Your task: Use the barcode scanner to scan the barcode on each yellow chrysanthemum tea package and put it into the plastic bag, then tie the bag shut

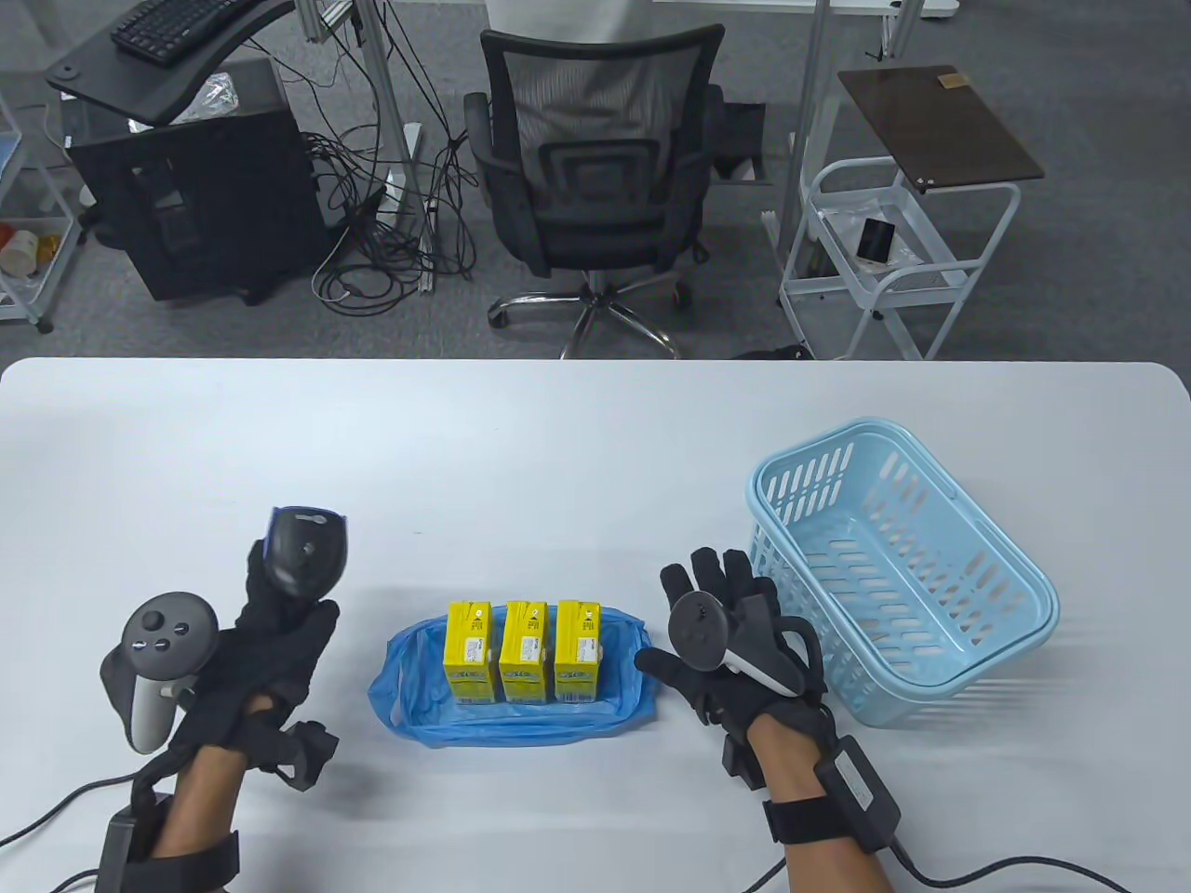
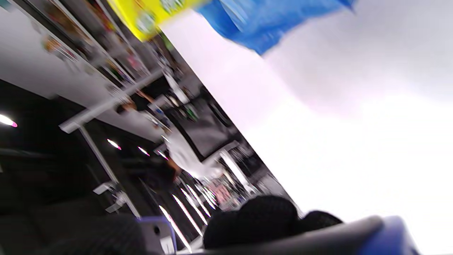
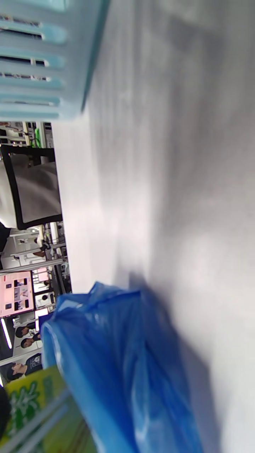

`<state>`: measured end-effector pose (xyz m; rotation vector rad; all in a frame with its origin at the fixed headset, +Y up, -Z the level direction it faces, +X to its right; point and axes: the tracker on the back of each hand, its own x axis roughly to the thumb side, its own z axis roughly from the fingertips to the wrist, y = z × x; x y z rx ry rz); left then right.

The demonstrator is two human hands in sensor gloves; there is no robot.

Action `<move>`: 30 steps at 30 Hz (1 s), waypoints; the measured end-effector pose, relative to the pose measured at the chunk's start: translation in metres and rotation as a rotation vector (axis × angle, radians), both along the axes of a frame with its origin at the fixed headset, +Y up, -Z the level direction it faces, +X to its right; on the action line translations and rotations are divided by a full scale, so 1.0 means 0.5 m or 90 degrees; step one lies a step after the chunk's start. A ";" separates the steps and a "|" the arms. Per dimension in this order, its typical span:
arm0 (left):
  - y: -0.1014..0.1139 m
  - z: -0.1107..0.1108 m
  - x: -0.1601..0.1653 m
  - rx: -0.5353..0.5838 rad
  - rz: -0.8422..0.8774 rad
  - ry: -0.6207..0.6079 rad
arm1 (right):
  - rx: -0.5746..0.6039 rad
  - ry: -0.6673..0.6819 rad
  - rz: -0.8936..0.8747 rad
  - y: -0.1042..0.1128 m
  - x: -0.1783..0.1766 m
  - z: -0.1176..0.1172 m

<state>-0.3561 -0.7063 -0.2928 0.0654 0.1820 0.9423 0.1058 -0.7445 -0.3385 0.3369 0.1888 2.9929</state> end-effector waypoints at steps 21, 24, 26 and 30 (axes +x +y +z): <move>-0.135 -0.033 -0.092 -0.363 -0.348 0.329 | -0.015 0.000 -0.011 -0.005 0.004 0.005; -0.140 -0.031 -0.096 -0.387 -0.346 0.325 | -0.014 0.000 -0.016 -0.002 0.005 0.007; -0.140 -0.031 -0.095 -0.386 -0.355 0.326 | -0.011 0.001 -0.025 0.002 0.006 0.007; -0.132 -0.026 -0.091 -0.373 -0.330 0.318 | -0.004 -0.003 -0.038 0.008 0.008 0.008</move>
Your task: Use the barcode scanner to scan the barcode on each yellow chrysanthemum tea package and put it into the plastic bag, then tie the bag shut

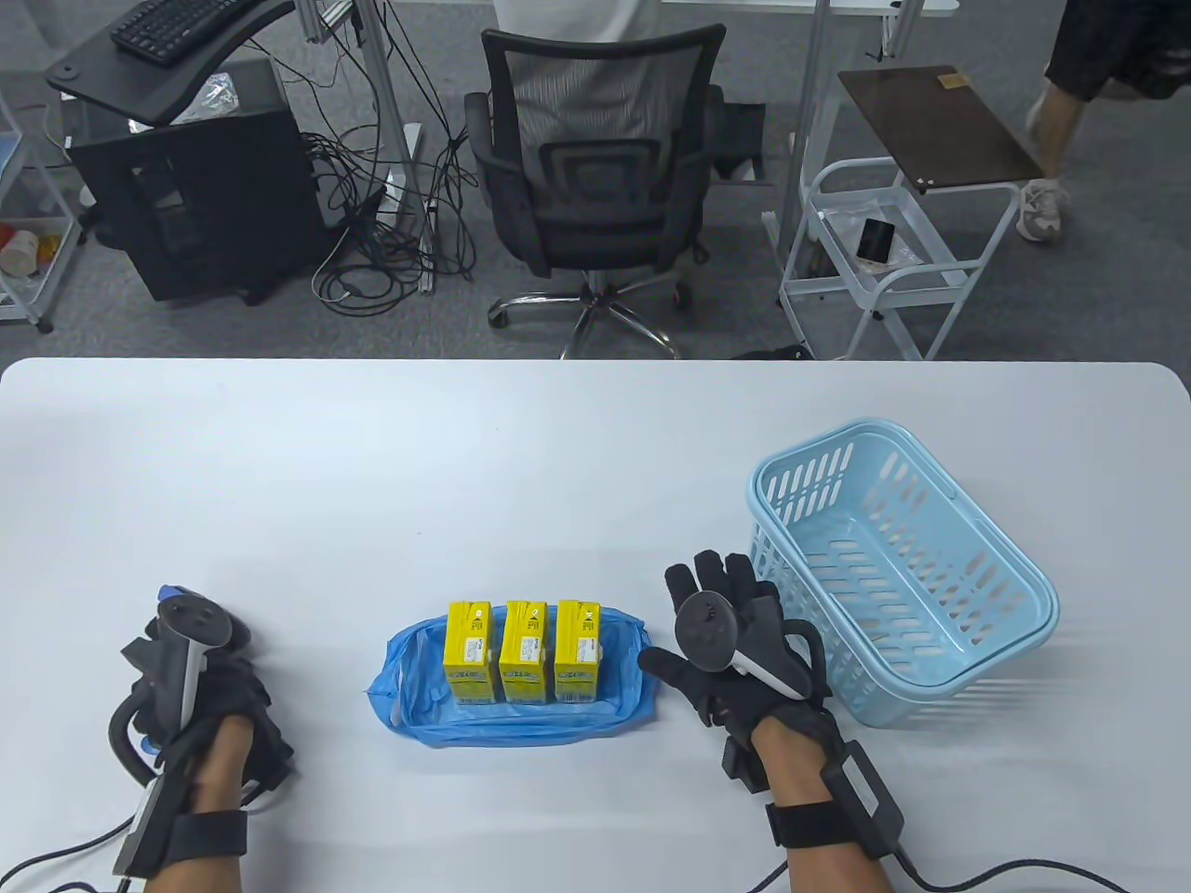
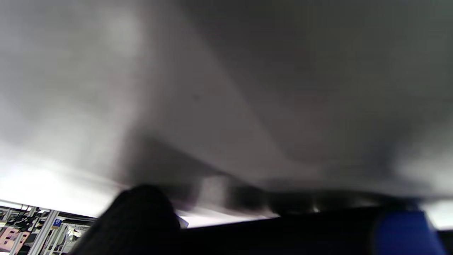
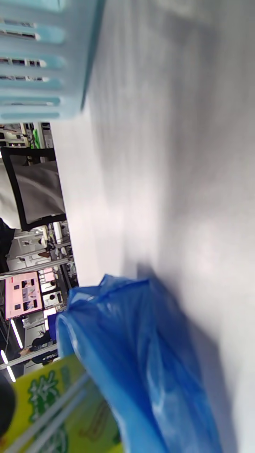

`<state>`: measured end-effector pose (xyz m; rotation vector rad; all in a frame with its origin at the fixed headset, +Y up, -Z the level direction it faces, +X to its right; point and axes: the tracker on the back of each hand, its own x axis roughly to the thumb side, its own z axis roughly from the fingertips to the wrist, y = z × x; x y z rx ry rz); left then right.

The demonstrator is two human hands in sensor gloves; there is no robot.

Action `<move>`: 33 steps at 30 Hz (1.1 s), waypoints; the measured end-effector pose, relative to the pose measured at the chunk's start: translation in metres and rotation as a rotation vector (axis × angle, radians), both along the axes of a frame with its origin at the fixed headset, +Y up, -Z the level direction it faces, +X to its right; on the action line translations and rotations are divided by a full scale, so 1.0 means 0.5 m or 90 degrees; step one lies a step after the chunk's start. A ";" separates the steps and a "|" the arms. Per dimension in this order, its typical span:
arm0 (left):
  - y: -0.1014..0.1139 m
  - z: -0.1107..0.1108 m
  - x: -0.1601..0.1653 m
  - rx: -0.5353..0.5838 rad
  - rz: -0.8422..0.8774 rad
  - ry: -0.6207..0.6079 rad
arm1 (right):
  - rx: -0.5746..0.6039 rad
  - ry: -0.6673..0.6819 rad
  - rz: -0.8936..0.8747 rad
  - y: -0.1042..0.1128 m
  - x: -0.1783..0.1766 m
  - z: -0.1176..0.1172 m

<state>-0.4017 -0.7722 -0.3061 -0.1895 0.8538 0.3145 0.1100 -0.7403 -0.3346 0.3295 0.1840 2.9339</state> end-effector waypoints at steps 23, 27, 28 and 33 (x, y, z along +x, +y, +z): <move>0.068 -0.015 0.208 0.133 -0.211 -0.499 | 0.032 -0.006 0.024 -0.004 -0.001 -0.003; 0.064 -0.013 0.192 0.106 -0.227 -0.491 | 0.044 -0.006 0.053 -0.004 -0.002 -0.006; 0.068 -0.010 0.193 0.119 -0.217 -0.491 | 0.049 -0.005 0.053 -0.002 -0.003 -0.005; 0.069 -0.005 0.206 0.120 -0.184 -0.507 | 0.052 -0.005 0.057 -0.005 -0.008 -0.003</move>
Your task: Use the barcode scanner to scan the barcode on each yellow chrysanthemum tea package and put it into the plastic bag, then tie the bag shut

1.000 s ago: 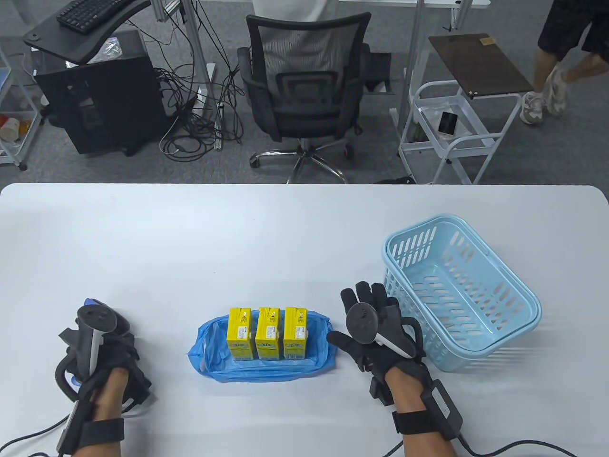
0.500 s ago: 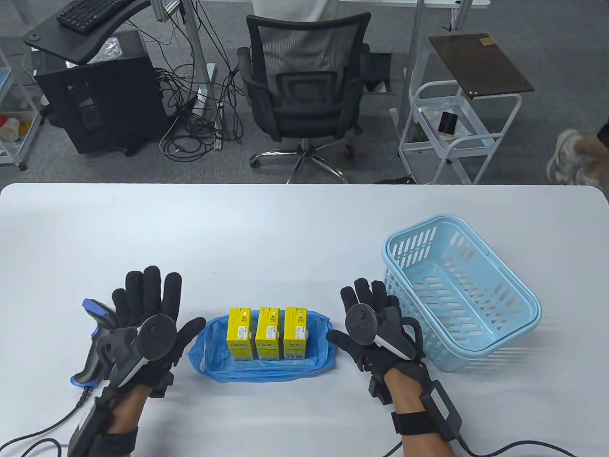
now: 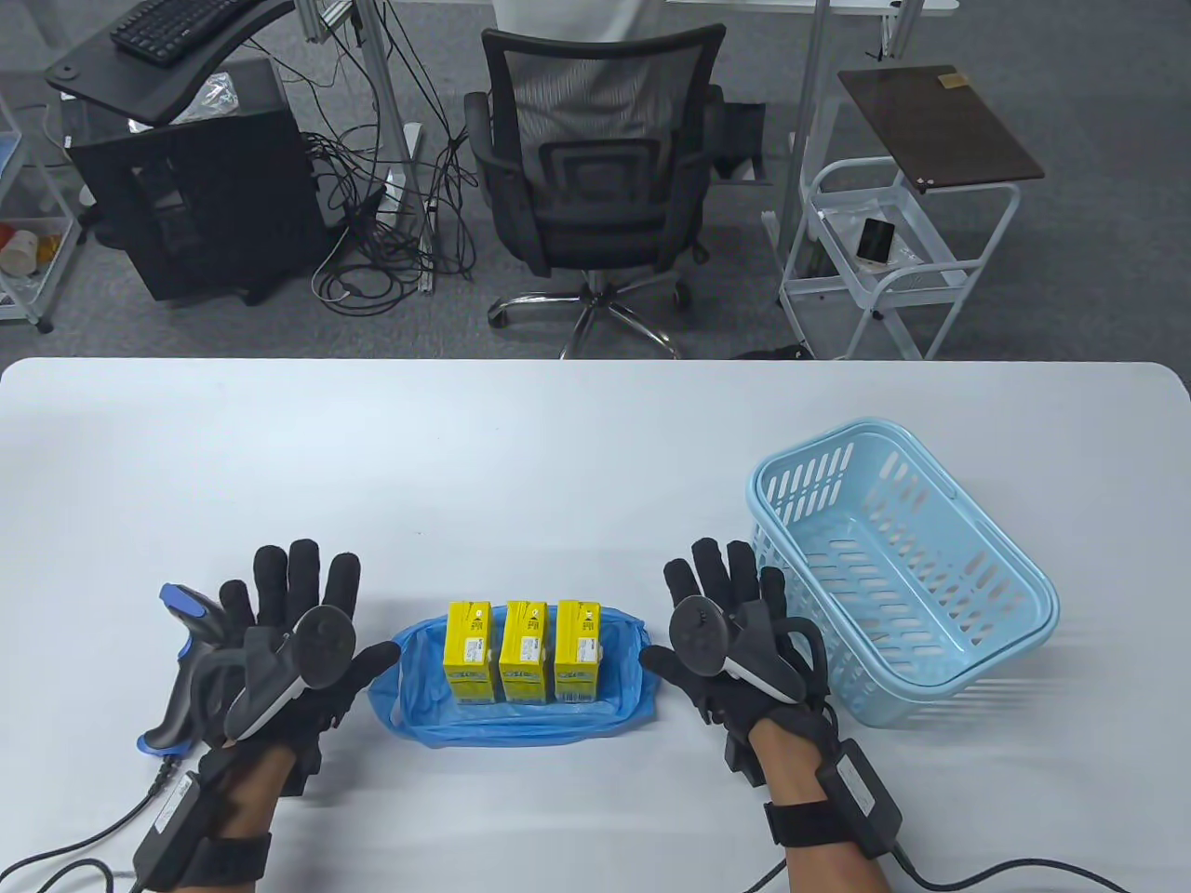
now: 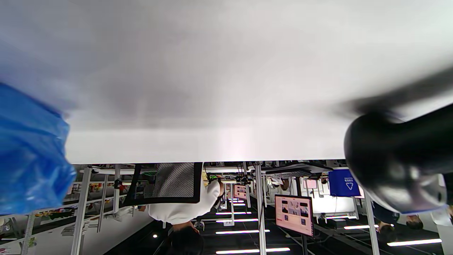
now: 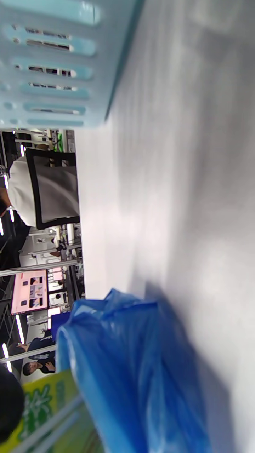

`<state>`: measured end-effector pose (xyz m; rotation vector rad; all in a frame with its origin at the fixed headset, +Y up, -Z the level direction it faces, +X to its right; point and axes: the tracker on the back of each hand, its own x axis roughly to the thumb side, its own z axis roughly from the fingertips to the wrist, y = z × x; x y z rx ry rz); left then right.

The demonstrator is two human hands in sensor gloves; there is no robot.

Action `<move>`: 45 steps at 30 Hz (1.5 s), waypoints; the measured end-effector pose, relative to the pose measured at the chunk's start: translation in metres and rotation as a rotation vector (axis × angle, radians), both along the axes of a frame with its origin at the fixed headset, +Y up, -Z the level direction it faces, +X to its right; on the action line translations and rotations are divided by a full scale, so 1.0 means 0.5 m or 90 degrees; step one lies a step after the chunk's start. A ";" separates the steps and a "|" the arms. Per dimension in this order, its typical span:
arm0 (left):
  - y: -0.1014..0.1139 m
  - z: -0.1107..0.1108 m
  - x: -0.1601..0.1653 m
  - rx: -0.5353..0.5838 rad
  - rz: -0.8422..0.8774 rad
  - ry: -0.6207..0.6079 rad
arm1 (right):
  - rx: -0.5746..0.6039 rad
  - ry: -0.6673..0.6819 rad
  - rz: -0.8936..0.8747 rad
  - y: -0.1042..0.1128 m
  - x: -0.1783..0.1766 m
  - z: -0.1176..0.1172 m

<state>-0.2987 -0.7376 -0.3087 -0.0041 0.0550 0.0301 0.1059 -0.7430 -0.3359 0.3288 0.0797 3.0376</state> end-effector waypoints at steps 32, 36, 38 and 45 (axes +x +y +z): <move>-0.055 -0.013 -0.034 -0.317 0.525 0.032 | -0.181 -0.082 -0.163 -0.059 -0.028 -0.021; -0.045 -0.013 -0.042 -0.285 0.567 0.040 | -0.144 -0.098 -0.280 -0.022 -0.007 -0.011; -0.043 -0.011 -0.043 -0.279 0.594 0.038 | -0.160 -0.119 -0.398 -0.008 0.006 -0.008; -0.043 -0.010 -0.040 -0.278 0.609 0.031 | -0.280 -0.172 -0.705 -0.022 0.023 -0.006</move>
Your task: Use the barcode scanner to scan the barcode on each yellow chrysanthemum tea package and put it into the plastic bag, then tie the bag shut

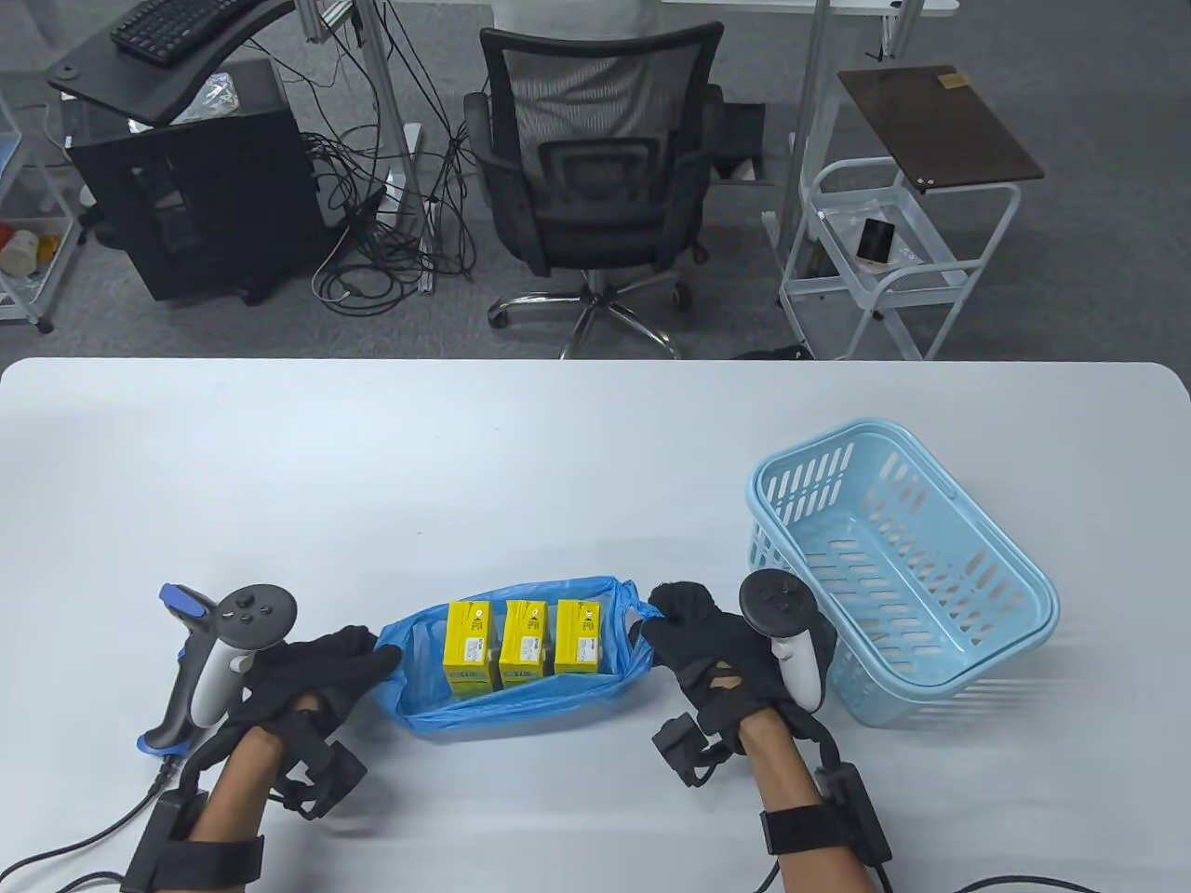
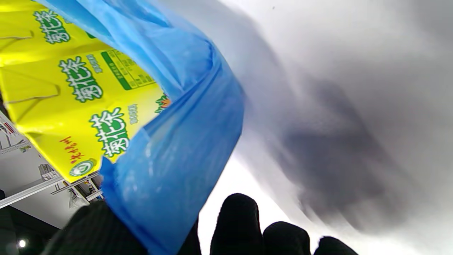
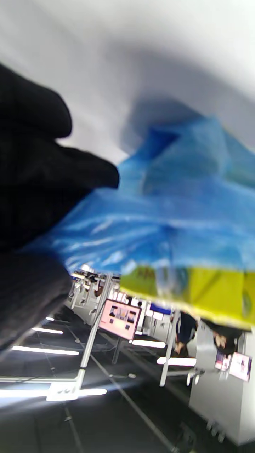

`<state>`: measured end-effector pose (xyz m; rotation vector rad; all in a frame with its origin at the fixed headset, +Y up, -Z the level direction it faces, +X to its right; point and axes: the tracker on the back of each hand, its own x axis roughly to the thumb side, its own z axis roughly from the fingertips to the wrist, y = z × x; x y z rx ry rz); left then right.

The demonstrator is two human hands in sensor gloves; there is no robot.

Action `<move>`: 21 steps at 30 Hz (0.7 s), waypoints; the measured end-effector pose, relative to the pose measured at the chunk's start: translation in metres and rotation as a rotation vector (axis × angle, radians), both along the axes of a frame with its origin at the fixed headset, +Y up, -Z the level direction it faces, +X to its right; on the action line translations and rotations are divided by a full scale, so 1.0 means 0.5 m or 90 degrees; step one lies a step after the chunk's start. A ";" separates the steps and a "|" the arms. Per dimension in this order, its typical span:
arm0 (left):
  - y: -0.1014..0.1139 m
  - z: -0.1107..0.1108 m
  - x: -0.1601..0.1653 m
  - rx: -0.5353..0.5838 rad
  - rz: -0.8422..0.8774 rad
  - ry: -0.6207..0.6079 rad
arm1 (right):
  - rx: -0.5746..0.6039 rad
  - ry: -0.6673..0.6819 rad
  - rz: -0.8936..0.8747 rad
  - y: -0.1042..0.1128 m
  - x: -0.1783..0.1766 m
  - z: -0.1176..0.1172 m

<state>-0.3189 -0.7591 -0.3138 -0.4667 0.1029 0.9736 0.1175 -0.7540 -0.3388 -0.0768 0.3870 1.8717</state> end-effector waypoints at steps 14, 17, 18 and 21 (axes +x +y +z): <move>0.079 0.019 -0.038 0.106 0.292 0.199 | 0.131 -0.066 -0.153 0.087 -0.011 0.017; 0.106 0.023 -0.050 0.097 0.385 0.275 | 0.161 -0.066 -0.175 0.126 -0.013 0.012; 0.112 0.022 -0.052 0.089 0.405 0.284 | 0.166 -0.067 -0.187 0.138 -0.013 0.011; 0.136 0.021 -0.052 0.053 0.485 0.317 | 0.185 -0.069 -0.243 0.178 -0.012 0.007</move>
